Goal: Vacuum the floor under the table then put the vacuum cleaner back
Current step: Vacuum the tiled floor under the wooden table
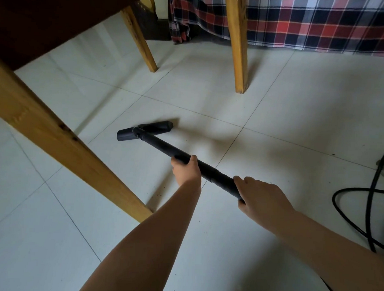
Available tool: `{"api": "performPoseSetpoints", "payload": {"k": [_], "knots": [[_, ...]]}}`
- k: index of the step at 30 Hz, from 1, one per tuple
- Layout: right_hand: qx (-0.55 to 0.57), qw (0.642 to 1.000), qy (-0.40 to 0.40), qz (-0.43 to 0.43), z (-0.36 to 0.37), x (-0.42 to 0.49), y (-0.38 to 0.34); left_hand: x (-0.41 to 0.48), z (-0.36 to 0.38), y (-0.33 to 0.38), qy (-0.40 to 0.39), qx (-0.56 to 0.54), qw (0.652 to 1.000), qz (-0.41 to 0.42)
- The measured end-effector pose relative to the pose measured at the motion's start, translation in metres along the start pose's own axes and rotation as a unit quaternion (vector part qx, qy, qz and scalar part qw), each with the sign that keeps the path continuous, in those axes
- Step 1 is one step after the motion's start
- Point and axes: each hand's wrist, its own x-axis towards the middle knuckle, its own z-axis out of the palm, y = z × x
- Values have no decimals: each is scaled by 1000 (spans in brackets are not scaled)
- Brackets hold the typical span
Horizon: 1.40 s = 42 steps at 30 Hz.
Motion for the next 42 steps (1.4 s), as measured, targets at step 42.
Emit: {"api": "performPoseSetpoints", "payload": {"k": [42], "knots": [[40, 993, 76, -75, 15, 68, -35, 61, -32, 24, 72, -16, 997, -17]]}}
